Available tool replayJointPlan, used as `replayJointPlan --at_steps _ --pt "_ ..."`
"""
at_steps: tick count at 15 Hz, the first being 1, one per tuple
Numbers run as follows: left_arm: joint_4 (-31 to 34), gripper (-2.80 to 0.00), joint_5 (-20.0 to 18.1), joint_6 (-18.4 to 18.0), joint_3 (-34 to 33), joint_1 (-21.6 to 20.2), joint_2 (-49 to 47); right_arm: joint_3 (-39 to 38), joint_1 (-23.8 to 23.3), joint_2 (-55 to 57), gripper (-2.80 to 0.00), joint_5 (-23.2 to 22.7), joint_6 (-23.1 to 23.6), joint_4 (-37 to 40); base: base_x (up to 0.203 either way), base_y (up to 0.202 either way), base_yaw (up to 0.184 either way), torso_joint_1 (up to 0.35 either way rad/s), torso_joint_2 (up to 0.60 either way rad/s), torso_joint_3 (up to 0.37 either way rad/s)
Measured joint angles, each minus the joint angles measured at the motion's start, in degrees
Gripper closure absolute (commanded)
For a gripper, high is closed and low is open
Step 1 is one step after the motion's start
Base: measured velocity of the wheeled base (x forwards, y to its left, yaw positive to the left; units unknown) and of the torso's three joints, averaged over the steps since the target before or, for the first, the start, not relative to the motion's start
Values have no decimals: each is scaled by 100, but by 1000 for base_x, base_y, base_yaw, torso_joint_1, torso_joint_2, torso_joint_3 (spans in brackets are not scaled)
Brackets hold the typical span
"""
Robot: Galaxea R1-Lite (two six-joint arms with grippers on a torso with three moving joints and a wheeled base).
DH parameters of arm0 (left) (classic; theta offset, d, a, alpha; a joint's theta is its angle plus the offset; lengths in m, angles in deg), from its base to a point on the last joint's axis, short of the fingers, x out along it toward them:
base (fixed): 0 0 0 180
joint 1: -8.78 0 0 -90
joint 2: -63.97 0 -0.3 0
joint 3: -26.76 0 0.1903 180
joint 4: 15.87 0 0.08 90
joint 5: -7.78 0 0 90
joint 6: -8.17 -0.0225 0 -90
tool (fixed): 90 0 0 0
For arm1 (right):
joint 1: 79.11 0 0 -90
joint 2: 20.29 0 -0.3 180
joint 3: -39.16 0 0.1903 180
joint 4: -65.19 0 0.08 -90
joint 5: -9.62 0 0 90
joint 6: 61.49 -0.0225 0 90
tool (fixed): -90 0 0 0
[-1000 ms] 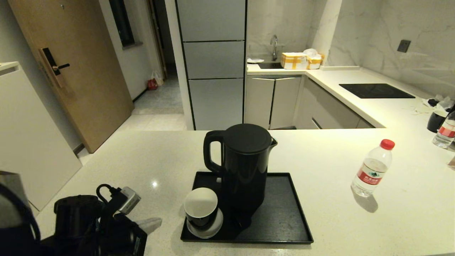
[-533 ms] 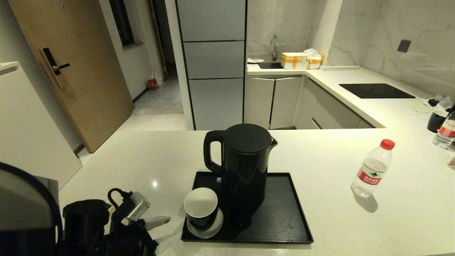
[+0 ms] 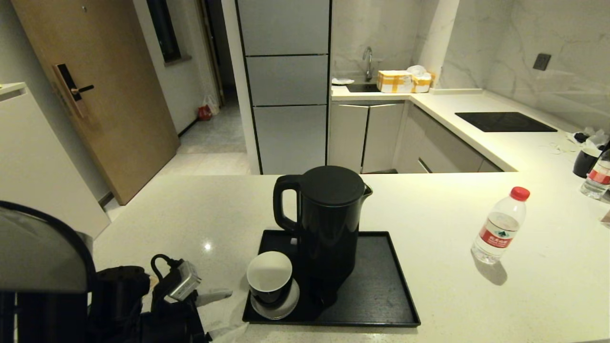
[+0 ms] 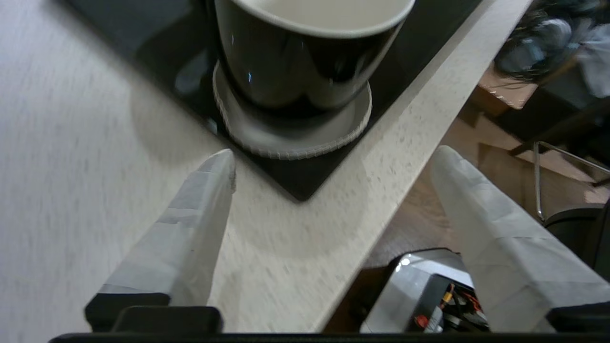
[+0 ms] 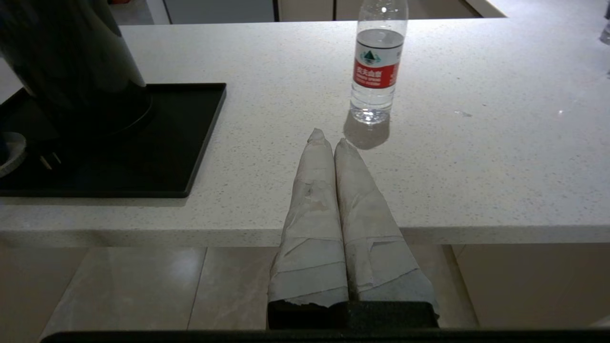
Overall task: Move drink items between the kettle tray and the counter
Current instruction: Pick up the tea cup
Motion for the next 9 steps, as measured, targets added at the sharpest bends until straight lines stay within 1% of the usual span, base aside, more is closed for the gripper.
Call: replayJointPlan --at_steps 1,3,4,9 --pt "0 -280 -214 -69 90 -84 -87 0 0 0 0 2 2 2 0 0 0 0 0 0" --pt "2 -280 -373 -370 326 -168 -284 0 0 0 0 -2 0 -1 0 0 0 0 0 0" --pt "0 -280 -423 -461 434 -166 -352 0 0 0 0 -2 0 0 0 0 0 0 0 0" --pt "4 -280 -478 -483 918 -44 -581 0 0 0 0 0 2 0 0 0 0 0 0 0"
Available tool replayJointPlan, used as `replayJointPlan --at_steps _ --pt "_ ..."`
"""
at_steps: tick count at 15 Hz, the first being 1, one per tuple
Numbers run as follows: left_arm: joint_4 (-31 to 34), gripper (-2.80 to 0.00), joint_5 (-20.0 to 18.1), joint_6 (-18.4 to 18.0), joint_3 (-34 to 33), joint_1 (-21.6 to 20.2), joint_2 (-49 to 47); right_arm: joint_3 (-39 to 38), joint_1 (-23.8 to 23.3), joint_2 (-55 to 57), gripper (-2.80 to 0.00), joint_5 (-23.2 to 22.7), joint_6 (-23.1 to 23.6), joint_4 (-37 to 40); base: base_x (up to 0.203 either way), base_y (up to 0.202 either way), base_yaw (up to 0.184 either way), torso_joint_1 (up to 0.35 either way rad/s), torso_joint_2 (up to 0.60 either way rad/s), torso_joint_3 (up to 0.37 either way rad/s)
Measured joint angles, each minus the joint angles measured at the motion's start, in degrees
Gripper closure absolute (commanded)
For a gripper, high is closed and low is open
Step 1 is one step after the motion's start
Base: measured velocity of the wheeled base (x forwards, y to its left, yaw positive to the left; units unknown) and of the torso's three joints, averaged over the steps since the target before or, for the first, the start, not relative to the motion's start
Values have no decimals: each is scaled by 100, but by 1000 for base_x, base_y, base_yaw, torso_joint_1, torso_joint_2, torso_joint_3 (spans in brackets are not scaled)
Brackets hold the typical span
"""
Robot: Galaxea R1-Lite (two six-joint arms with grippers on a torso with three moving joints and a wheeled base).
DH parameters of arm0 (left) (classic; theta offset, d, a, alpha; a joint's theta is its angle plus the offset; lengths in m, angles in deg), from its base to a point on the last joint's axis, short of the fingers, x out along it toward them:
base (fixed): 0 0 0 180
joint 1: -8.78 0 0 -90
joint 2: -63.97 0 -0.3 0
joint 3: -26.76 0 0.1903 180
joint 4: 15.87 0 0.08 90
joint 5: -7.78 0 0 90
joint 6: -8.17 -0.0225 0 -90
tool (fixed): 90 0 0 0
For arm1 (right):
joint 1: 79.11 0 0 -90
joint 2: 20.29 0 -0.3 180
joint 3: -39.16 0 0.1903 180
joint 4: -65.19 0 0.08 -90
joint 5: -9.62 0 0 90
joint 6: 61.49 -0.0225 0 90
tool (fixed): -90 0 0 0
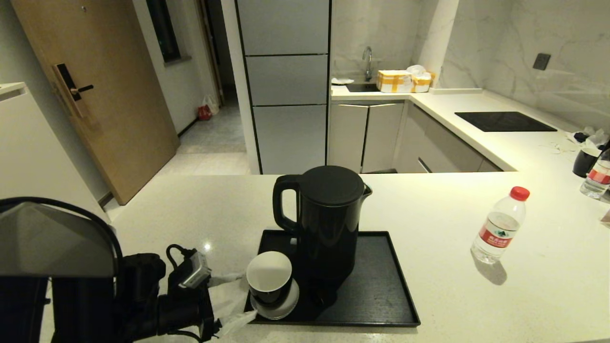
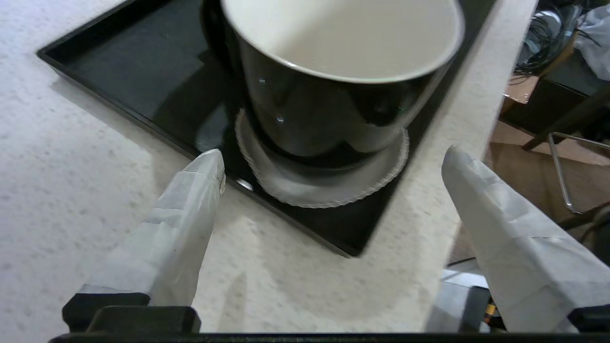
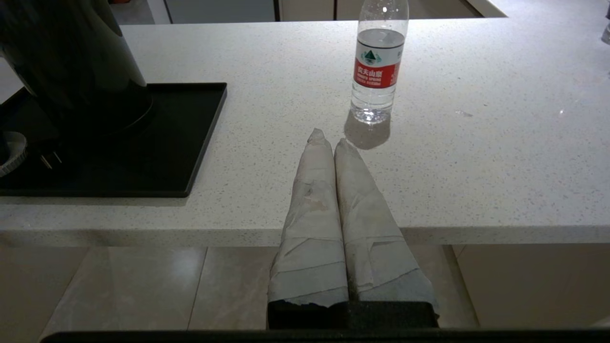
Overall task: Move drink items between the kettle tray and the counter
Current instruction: Pick up the tea cup
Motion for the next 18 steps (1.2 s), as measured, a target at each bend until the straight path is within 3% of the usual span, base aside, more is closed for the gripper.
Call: replayJointPlan --at_steps 6,9,11,13,18 --pt "-3 -280 86 -15 630 446 -230 0 0 0 0 -2 -1 2 0 0 0 0 0 0" --pt "-4 -280 636 19 902 669 -367 0 0 0 0 -2 0 2 0 0 0 0 0 0" --pt "1 -280 769 34 980 734 -430 0 0 0 0 0 0 1 0 0 0 0 0 0" --pt "-2 -280 1240 94 1095 858 -506 0 0 0 0 0 3 2 0 0 0 0 0 0" --pt "-4 -280 1503 276 1201 941 -555 0 0 0 0 0 -5 2 0 0 0 0 0 0"
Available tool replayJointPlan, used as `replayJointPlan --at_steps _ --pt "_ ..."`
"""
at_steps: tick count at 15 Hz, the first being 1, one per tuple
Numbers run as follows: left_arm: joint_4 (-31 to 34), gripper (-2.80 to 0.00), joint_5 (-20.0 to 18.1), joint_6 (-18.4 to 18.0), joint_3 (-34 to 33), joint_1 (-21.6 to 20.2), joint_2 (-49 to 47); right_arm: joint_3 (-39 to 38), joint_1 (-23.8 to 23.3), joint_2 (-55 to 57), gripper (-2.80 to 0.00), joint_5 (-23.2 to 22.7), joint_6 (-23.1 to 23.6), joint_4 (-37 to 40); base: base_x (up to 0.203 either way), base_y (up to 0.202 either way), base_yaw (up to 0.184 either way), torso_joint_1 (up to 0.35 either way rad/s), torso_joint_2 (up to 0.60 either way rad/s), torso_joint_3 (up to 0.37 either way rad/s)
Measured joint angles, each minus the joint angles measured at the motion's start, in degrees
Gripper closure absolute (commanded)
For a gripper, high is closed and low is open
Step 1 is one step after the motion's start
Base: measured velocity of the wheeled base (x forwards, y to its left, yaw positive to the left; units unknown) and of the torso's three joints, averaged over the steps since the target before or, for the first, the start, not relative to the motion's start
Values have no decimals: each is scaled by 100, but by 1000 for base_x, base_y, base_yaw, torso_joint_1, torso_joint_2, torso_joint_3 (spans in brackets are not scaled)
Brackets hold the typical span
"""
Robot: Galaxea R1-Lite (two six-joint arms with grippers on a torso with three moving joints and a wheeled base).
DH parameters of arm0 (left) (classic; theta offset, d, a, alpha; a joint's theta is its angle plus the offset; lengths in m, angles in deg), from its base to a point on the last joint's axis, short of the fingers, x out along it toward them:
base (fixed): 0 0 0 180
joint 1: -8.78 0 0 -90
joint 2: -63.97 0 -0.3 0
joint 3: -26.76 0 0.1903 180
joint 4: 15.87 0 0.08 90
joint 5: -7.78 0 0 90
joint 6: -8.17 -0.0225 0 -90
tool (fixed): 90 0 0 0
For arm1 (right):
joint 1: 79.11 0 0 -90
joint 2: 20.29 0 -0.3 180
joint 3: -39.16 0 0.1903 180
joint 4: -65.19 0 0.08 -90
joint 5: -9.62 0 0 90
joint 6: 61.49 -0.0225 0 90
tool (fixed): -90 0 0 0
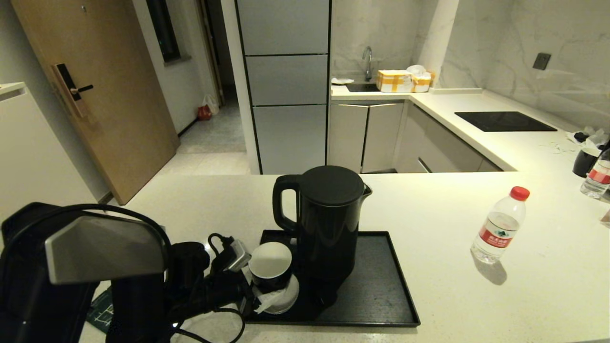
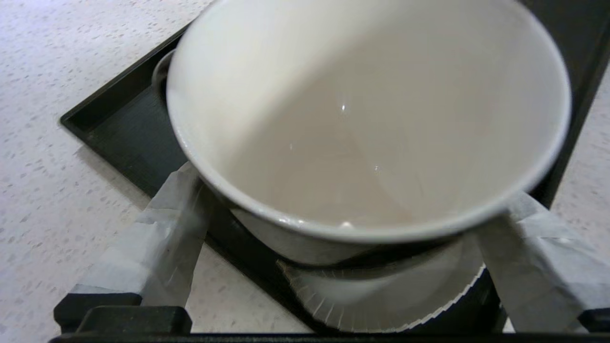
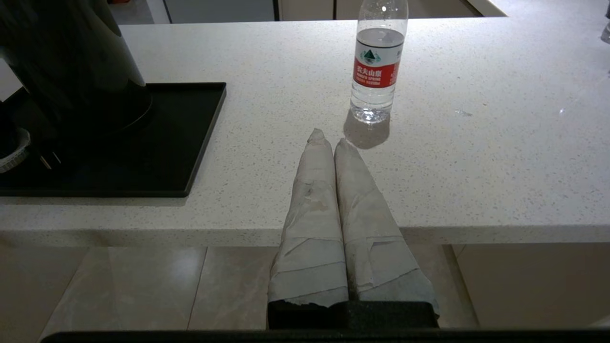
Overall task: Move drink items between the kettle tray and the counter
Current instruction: Pick up the tea cup
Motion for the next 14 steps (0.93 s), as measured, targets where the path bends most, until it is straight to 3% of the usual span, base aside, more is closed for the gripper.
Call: replayJointPlan --at_steps 3,14 --pt "0 -280 237 11 17 110 -35 0 0 0 0 -1 -1 0 0 0 0 0 0 0" --pt "1 -280 300 297 50 258 44 0 0 0 0 1 2 0 0 0 0 0 0 0"
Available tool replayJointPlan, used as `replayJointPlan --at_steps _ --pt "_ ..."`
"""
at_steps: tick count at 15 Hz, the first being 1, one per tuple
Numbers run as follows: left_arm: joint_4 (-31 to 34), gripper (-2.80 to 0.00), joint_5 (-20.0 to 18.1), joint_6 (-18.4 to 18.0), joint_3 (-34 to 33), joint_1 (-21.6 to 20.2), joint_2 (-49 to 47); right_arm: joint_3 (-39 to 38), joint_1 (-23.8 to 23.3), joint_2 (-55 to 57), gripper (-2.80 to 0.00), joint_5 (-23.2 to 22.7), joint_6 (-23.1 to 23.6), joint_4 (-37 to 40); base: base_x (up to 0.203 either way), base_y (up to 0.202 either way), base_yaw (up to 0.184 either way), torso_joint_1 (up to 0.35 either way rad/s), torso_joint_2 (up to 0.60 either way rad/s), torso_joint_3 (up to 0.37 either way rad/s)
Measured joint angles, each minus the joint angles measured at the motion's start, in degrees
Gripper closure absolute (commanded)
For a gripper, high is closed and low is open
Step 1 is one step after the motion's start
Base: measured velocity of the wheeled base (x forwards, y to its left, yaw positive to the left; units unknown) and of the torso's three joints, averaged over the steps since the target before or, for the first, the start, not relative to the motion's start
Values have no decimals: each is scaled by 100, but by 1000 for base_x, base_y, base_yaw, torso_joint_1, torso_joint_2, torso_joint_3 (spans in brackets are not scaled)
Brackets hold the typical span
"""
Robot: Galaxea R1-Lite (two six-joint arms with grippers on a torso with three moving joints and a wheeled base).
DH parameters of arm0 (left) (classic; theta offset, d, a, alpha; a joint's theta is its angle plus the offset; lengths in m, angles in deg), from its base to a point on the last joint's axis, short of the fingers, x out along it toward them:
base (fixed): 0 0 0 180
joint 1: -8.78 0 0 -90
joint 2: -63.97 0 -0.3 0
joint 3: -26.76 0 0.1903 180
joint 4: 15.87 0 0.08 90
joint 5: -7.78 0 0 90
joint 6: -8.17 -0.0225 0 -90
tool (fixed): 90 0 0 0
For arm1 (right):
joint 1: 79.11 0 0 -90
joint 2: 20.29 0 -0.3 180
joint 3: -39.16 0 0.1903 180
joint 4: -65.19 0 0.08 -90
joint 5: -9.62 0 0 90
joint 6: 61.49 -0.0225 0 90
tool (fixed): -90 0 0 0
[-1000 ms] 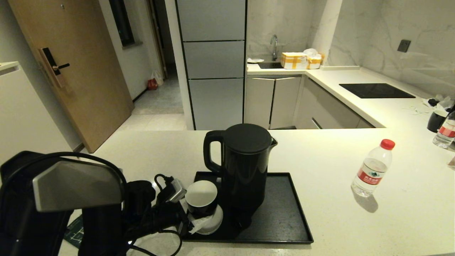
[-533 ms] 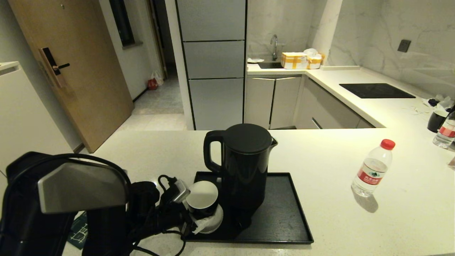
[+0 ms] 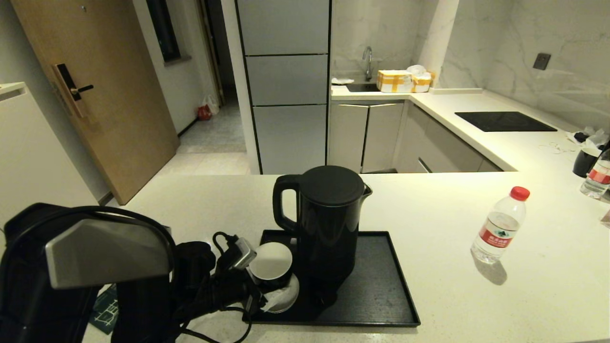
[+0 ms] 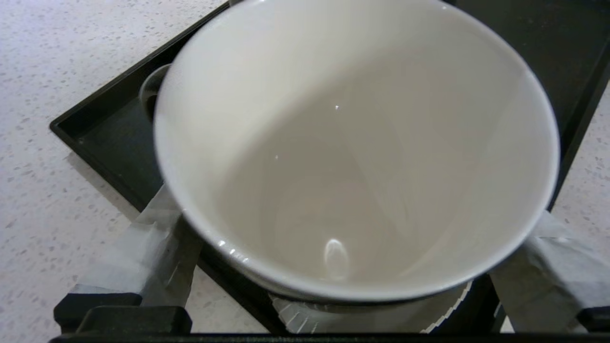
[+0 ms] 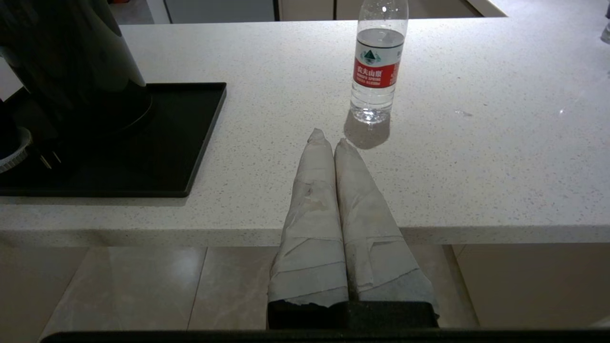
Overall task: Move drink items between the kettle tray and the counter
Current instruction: Pick up the tea cup, then place it on the left
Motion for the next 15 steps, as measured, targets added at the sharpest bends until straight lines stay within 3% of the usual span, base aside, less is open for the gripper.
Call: replayJointPlan --at_steps 1,2,11,13,15 --pt "-1 -280 3 2 3 0 0 0 0 0 0 -2 4 0 0 0 0 0 0 0" --pt "1 0 6 5 5 0 0 0 0 0 0 -1 2 -2 0 0 0 0 0 0" --pt "6 0 45 12 -41 15 34 0 0 0 0 -2 -3 -1 0 0 0 0 0 0" --pt "17 0 56 233 -78 9 206 0 0 0 0 -1 2 0 0 0 0 0 0 0" --pt "1 0 306 597 -108 -43 481 0 0 0 0 -1 -2 0 0 0 0 0 0 0"
